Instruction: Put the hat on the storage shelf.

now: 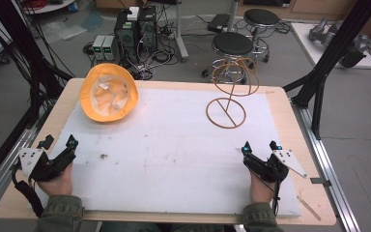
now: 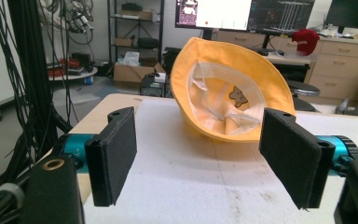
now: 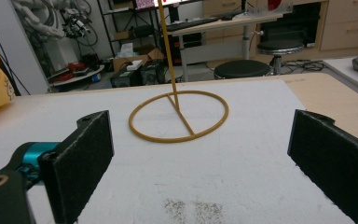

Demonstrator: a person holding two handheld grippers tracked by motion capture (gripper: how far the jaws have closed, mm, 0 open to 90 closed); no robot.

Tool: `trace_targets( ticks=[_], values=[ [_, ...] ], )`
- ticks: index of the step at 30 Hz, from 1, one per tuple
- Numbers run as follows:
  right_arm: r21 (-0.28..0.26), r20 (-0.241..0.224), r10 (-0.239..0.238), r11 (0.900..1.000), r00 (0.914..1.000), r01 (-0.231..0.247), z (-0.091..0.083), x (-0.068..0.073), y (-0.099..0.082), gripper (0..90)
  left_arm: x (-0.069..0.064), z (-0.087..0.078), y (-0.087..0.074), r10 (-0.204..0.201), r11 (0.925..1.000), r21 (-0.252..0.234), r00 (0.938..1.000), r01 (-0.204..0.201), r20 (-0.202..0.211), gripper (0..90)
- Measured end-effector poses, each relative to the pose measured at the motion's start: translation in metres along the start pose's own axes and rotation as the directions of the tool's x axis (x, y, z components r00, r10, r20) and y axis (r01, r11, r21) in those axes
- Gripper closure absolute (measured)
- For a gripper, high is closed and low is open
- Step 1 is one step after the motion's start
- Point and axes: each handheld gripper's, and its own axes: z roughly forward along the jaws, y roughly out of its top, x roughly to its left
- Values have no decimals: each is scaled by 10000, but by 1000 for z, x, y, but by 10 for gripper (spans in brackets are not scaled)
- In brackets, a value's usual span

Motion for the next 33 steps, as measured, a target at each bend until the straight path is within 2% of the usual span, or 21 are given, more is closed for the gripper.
trace_targets(
  ticks=[14,33],
  values=[
    [64,14,144,9999,9999,-144,0,0,0,57,0,1,-1,-207,9997,103,9998,207,2,282],
    [100,-109,193,9998,9998,-192,1,1,-1,57,-1,1,0,-129,9999,58,9999,128,104,285]
  ],
)
